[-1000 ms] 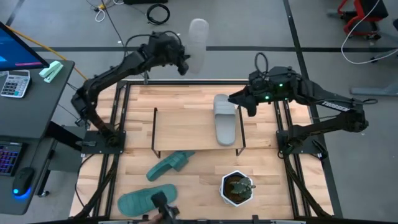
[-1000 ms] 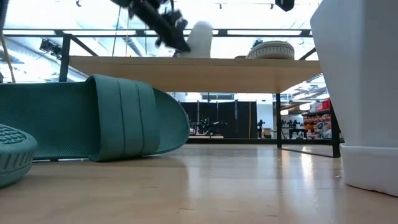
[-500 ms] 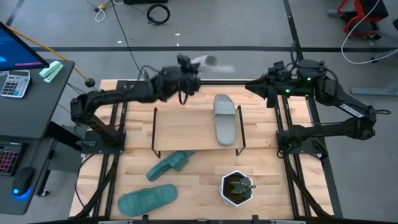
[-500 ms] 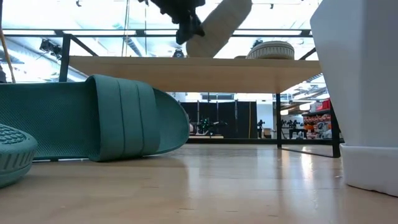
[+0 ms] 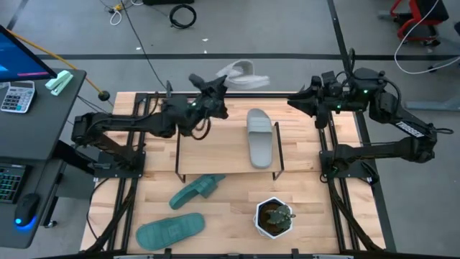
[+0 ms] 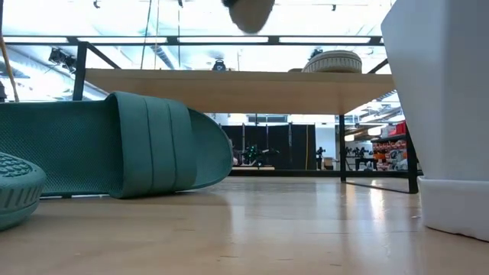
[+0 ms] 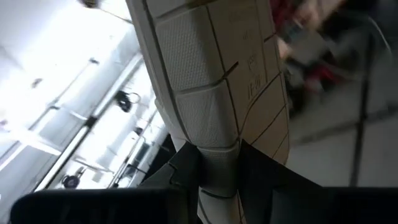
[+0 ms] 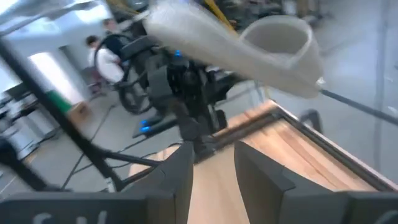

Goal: Pick and place slides into the shelf
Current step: Put the gray slide on the shelf

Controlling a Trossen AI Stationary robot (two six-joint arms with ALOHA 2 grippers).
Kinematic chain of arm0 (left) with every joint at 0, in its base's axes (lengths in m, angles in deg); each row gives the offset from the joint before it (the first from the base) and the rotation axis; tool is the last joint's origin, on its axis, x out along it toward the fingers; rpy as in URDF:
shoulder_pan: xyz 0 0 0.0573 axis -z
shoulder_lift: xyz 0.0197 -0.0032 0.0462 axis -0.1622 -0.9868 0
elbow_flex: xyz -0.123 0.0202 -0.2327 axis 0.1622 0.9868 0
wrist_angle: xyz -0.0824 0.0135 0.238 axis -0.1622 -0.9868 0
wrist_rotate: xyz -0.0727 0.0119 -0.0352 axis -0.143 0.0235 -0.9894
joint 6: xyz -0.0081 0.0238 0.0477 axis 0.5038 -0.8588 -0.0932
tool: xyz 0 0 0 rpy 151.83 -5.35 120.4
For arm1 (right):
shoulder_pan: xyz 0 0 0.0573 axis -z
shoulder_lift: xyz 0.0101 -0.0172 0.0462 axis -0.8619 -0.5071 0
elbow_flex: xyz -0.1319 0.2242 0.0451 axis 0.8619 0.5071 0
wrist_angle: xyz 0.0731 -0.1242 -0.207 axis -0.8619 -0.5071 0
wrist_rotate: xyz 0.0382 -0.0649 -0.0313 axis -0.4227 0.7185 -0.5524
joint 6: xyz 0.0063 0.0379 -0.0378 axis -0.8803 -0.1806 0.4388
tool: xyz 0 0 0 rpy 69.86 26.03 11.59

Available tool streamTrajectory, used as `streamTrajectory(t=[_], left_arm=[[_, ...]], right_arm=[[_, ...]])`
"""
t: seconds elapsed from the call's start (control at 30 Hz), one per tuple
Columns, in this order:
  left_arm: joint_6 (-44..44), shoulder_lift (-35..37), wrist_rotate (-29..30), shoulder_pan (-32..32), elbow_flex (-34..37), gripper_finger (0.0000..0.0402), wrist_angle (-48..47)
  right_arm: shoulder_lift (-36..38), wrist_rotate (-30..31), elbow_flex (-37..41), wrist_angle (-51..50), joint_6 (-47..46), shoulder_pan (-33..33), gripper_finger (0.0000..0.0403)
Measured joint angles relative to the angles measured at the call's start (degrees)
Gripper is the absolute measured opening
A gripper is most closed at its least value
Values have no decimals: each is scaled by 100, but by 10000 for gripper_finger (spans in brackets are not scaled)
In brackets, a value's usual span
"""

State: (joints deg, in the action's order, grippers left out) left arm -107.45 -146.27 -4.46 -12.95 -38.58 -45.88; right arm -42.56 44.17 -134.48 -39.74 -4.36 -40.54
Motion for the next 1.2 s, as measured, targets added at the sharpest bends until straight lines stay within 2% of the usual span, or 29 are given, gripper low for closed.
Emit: streamTrajectory(t=[0.1, 0.2, 0.33, 0.43, 0.53, 0.7, 0.93, 1.03, 1.2], left_arm=[[-15, 49, 192, 145, 0, 83, 442], [-15, 55, 542, 299, 0, 83, 576], [24, 41, 595, 559, 0, 83, 585], [29, 18, 640, 717, 0, 83, 591], [63, 15, 748, 813, 0, 82, 605], [119, 15, 893, 876, 0, 81, 650], [297, 15, 901, 905, 2, 81, 652], [308, 15, 905, 951, 0, 81, 643], [336, 15, 891, 1066, 0, 81, 628]], right_arm=[[-27, -334, 0, 530, 483, -7, 124], [-23, -411, -2, 1039, 1108, -7, 124], [-64, -497, -2, 1535, 2122, -7, 124], [-153, -827, -2, 1876, 2675, -5, 128], [-268, -1108, -2, 2254, 2841, -7, 148], [-455, -1164, -2, 2764, 3154, -81, 202], [-794, -1086, -2, 2920, 4691, -346, 276], [-965, -756, -2, 3219, 4758, -422, 291], [-1247, -749, -2, 3918, 4564, -427, 293]])
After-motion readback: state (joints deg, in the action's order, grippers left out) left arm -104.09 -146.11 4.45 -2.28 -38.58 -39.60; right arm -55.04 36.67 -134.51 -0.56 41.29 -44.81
